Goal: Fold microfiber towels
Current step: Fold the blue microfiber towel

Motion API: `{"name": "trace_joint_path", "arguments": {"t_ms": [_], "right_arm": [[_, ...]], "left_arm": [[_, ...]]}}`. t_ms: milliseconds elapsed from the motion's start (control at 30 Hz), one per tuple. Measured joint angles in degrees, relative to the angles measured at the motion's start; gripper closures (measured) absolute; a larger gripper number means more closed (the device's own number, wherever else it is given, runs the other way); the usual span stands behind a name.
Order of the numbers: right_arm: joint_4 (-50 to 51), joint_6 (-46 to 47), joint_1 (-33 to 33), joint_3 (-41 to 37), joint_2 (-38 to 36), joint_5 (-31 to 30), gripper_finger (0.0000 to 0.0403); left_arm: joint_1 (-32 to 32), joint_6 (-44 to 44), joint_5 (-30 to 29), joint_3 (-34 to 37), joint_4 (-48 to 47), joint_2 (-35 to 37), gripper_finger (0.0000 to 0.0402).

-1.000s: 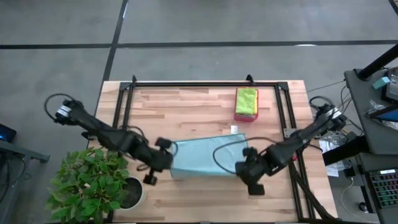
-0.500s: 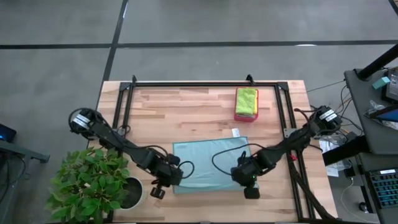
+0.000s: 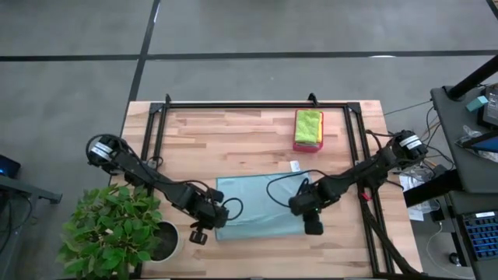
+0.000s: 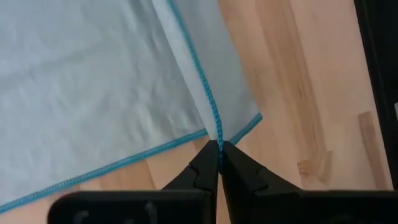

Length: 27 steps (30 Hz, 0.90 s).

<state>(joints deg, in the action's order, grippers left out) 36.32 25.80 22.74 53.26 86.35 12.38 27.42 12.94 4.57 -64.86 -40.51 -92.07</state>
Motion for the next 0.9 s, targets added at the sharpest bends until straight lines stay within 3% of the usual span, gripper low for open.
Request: {"name": "trace_joint_path", "arguments": {"t_ms": [200, 333, 467, 700, 900], "right_arm": [[0.9, 1.2, 0.0, -3.4, 0.0, -1.8, 0.0236], [0.8, 1.7, 0.1, -5.8, 0.0, -1.8, 0.0235], [0.6, 2.1, 1.4, -6.1, 0.0, -1.5, 0.0272], [0.4, 3.2, 3.6, -4.7, -0.1, -1.5, 0.0378], [1.2, 5.2, 5.2, -3.7, -1.0, -2.3, 0.0393]], "left_arm": [[0.0, 2.1, 1.1, 1.1, 0.1, 0.0, 0.0401], [0.0, 3.2, 1.2, 1.6, 0.1, 0.0, 0.0401], [0.0, 3.2, 1.1, 1.6, 0.2, 0.0, 0.0401], [0.0, 3.2, -0.4, 1.6, 0.2, 0.1, 0.0401], [0.1, 3.6, -0.5, 1.6, 0.2, 0.1, 0.0401]]}}
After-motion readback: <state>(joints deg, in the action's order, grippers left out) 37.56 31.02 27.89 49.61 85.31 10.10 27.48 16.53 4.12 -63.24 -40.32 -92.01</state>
